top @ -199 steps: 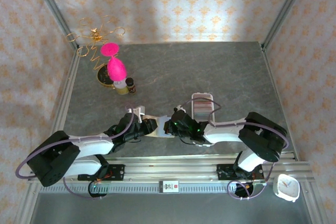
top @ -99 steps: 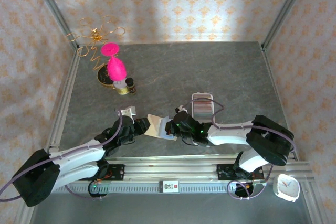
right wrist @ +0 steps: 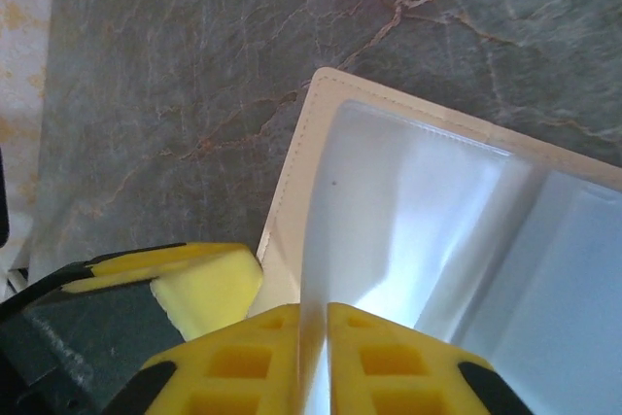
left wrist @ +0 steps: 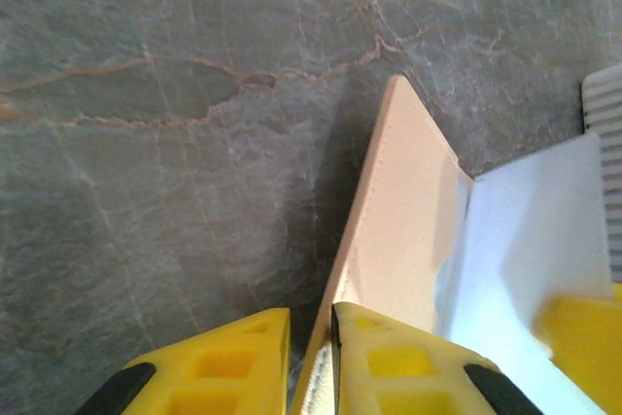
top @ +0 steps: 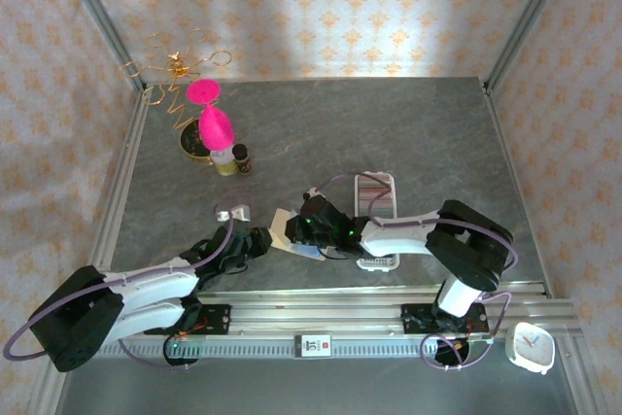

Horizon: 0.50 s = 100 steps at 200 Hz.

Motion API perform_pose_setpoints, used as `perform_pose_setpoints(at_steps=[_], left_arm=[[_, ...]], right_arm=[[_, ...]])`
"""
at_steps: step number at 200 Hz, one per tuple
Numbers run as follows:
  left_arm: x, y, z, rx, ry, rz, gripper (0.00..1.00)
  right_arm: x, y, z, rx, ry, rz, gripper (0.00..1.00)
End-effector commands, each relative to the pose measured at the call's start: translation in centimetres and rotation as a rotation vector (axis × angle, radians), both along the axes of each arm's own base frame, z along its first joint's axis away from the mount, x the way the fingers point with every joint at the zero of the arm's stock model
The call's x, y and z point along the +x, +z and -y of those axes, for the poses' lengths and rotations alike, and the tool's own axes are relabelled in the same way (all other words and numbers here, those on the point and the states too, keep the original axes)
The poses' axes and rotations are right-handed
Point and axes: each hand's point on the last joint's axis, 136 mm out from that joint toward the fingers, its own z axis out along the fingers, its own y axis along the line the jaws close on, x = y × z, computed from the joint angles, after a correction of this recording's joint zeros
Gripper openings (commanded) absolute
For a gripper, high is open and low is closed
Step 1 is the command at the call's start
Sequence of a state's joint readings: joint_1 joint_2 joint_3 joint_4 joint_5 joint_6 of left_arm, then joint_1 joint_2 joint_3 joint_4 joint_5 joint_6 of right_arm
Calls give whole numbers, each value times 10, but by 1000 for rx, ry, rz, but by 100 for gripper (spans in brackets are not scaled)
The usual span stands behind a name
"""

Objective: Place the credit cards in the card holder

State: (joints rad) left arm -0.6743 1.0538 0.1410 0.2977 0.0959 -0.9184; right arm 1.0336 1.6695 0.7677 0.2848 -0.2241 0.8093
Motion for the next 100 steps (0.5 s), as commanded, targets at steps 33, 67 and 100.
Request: perform_pose_setpoints(at_steps=[33,67,100], left_arm=[[-8,-1,16,-52,-89,-10,14],[-20,-4,22,-103,-126,-53,11],[-26,-8,6,-69,-80,-55,12]], right_arm=[[3,8,-18,50,27,16,29],[2,11,-21,71,27,5,41],[4,23,-17,86,9,32,42]])
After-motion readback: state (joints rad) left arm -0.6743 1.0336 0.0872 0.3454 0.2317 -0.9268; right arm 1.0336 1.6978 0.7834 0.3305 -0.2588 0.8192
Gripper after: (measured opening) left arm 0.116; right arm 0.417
